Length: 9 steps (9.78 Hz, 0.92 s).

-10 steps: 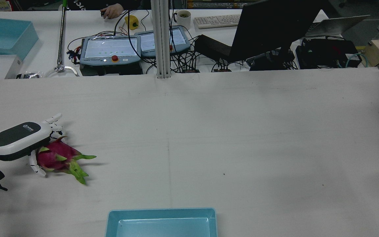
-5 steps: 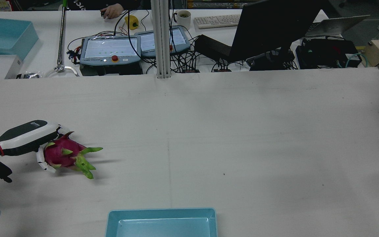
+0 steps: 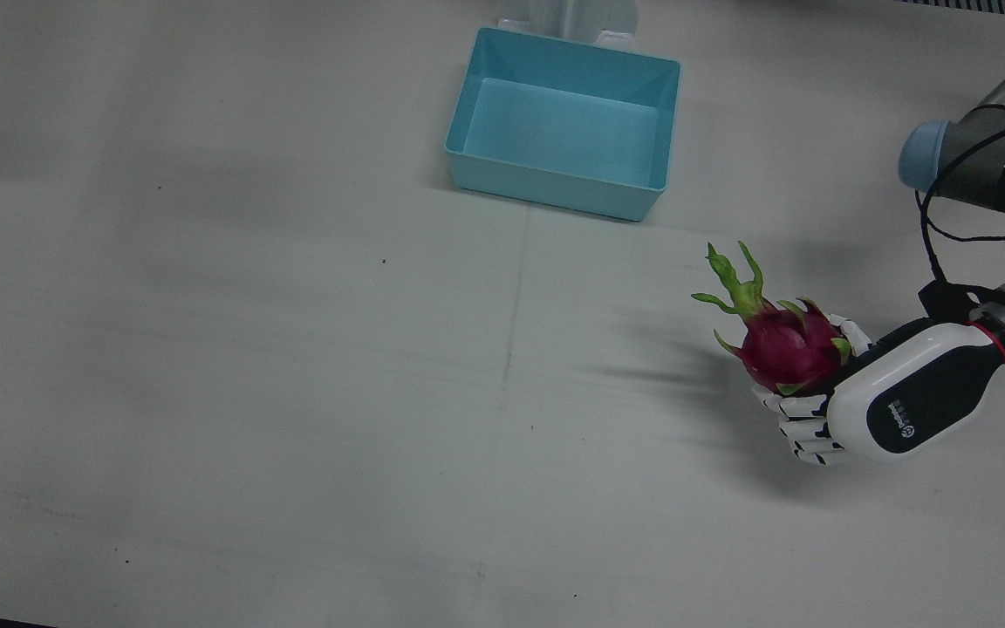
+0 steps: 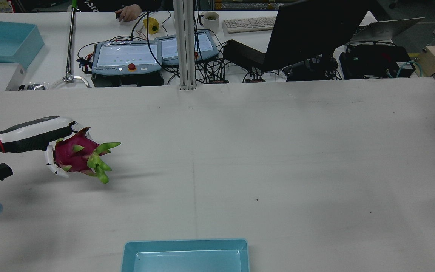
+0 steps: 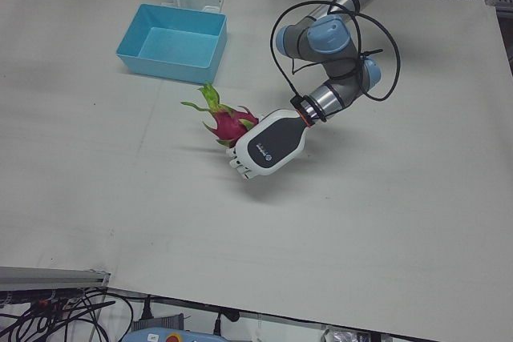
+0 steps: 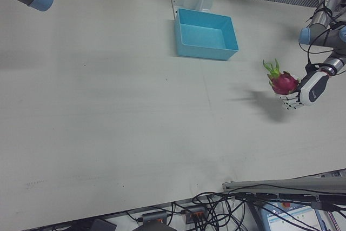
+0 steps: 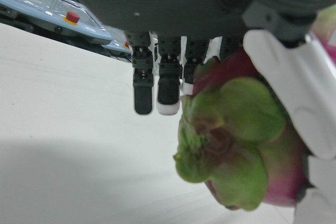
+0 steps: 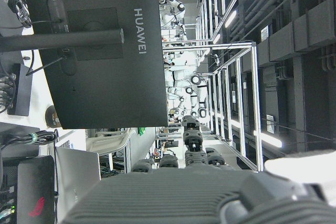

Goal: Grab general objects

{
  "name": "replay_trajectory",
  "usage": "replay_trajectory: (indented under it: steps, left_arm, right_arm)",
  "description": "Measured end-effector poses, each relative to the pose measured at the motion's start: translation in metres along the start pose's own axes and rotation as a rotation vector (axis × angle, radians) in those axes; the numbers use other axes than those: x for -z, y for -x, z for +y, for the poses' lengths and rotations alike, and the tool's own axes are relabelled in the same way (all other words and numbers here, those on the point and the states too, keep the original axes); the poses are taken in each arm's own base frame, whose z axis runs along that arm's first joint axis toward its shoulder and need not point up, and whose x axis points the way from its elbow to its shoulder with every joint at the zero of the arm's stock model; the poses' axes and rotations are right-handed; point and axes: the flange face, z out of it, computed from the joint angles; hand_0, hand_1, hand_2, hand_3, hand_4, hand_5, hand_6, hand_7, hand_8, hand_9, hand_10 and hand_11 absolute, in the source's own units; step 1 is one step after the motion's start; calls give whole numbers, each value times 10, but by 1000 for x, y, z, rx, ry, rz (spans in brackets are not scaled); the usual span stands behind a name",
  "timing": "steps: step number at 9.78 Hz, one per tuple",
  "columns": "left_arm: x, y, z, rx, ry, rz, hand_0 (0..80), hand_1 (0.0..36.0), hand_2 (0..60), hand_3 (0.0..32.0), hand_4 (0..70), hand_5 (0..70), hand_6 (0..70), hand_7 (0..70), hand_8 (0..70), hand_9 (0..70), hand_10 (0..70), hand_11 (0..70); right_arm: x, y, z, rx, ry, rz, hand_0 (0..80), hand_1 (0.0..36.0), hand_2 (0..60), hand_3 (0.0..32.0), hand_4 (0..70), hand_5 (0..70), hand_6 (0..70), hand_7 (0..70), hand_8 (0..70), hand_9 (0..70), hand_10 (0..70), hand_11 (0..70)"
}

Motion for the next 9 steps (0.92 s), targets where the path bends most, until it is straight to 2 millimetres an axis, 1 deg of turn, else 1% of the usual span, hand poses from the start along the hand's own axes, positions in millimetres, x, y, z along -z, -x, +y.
replay_trajectory:
  steps: [1, 2, 3, 4, 5, 6, 7, 8, 9]
  left_arm:
    - [-3, -15, 1, 24, 46, 6, 532, 202, 508, 0, 700, 700, 550, 700, 433, 623, 230, 335]
    - [-7, -28, 6, 50, 99, 10, 541, 215, 529, 0, 700, 700, 568, 700, 435, 627, 229, 335]
    - [-10, -41, 15, 70, 147, 16, 550, 226, 546, 0, 700, 700, 572, 700, 434, 627, 227, 333]
    - [-13, -54, 30, 89, 201, 24, 556, 233, 554, 0, 700, 700, 583, 700, 438, 630, 231, 339]
    - [-18, -67, 50, 112, 259, 34, 562, 241, 559, 0, 700, 700, 579, 700, 435, 628, 233, 342]
    - [-26, -74, 77, 143, 324, 44, 566, 241, 542, 0, 700, 700, 574, 700, 435, 631, 240, 353]
    - [-39, -75, 110, 183, 394, 52, 569, 242, 536, 0, 700, 700, 575, 700, 437, 635, 246, 361]
    - [-53, -75, 148, 225, 466, 60, 582, 253, 551, 0, 700, 700, 591, 700, 442, 638, 245, 360]
    - [-63, -77, 177, 255, 521, 67, 587, 259, 560, 0, 700, 700, 599, 700, 445, 640, 250, 368]
  right_arm:
    - [0, 0, 0, 0, 0, 0, 0, 0, 0, 0, 0, 0, 0, 0, 0, 0, 0, 0]
    - [0, 0, 0, 0, 0, 0, 0, 0, 0, 0, 0, 0, 0, 0, 0, 0, 0, 0]
    - [0, 0, 0, 0, 0, 0, 0, 0, 0, 0, 0, 0, 0, 0, 0, 0, 0, 0]
    - [0, 0, 0, 0, 0, 0, 0, 0, 0, 0, 0, 0, 0, 0, 0, 0, 0, 0]
    - [0, 0, 0, 0, 1, 0, 0, 0, 0, 0, 0, 0, 0, 0, 0, 0, 0, 0]
    - [0, 0, 0, 0, 1, 0, 0, 0, 0, 0, 0, 0, 0, 0, 0, 0, 0, 0]
    - [0, 0, 0, 0, 0, 0, 0, 0, 0, 0, 0, 0, 0, 0, 0, 0, 0, 0]
    - [0, 0, 0, 0, 0, 0, 0, 0, 0, 0, 0, 0, 0, 0, 0, 0, 0, 0]
    - [0, 0, 0, 0, 0, 0, 0, 0, 0, 0, 0, 0, 0, 0, 0, 0, 0, 0]
